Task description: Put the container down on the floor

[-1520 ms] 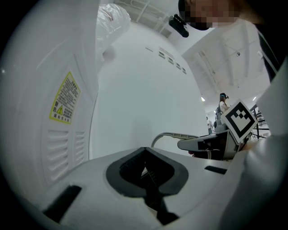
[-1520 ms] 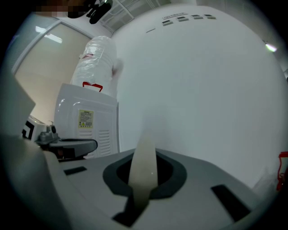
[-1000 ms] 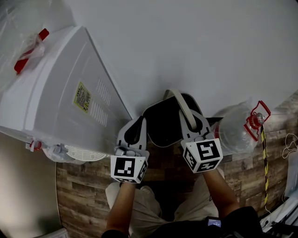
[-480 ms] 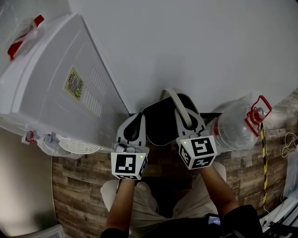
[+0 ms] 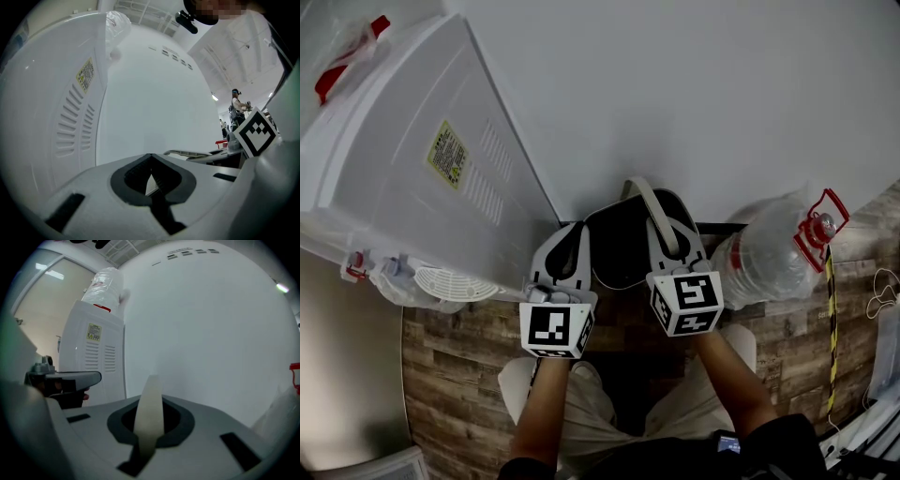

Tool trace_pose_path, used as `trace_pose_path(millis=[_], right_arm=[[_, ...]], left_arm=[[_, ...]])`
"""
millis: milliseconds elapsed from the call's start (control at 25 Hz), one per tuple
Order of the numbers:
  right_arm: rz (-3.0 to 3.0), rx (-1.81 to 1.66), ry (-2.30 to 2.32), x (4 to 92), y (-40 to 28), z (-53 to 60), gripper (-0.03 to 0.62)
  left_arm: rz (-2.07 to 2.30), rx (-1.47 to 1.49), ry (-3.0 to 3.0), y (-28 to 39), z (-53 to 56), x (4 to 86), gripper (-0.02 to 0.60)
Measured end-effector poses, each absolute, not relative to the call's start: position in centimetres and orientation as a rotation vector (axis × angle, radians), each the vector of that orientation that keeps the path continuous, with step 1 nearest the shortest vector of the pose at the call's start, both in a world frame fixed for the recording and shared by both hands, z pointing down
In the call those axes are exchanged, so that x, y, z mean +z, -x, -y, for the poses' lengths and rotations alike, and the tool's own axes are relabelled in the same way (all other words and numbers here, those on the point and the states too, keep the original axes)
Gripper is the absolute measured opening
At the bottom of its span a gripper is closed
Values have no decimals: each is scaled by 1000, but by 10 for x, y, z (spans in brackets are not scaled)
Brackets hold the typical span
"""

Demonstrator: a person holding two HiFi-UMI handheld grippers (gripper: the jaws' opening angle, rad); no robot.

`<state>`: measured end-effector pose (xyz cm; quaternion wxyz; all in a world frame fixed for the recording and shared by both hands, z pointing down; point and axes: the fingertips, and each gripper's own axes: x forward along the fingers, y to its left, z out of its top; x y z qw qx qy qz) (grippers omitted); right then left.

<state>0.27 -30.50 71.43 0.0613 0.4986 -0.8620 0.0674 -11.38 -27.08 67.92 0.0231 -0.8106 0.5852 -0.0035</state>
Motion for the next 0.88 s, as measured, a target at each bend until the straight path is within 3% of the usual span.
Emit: trace_pose_path(millis=[880], right_arm=[[2417,327,-1558,811,23,325,31]], left_arm=[[-1836,-53,2548,108,279,702,17]])
